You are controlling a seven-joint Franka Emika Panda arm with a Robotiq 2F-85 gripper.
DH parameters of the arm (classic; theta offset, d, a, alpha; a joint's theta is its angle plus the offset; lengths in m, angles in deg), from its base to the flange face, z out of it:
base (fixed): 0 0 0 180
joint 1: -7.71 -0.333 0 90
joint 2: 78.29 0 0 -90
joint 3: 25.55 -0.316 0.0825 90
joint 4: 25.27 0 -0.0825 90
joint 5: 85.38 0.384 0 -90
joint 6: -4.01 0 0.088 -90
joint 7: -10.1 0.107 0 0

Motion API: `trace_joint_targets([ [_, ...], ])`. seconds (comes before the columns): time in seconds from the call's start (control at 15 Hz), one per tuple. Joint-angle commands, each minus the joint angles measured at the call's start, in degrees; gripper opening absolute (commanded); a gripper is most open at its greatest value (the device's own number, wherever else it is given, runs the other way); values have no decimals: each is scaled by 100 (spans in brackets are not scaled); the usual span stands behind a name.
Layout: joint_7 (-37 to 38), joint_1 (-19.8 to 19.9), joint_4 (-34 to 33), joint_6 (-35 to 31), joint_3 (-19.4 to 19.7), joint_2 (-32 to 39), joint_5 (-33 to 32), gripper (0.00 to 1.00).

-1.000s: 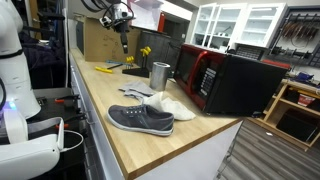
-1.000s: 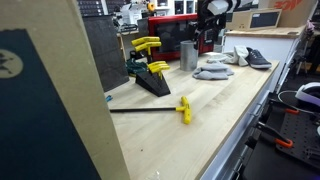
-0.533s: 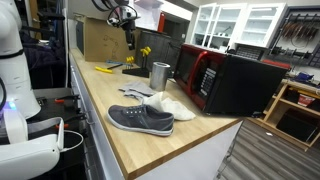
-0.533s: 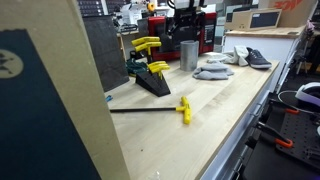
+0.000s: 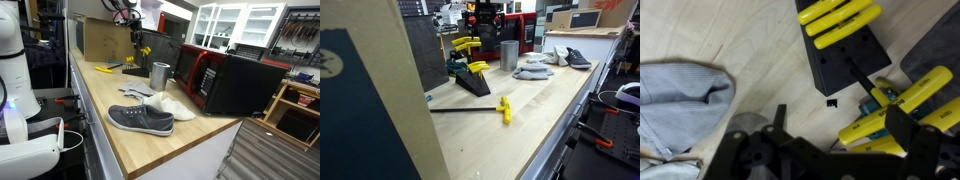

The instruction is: Put the objects together on the counter

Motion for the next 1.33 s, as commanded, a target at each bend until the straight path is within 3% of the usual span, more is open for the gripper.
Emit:
trace_joint_targets([
  [0.0,612,-283,-635,-79,204,375,-39,100],
  [0.47,1658,-604,-1592,-20,501,958,-80,100],
  [0.93,2292,-803,-1901,19,789,1406,-43,100],
  [1.0,2347,-813,-1924,8,817,1445,-37,75],
  [1.07,2387,-827,-1952,7,839,1479,-26,74],
  [1.27,2442,-855,-2041,16,881,1506,9,51],
])
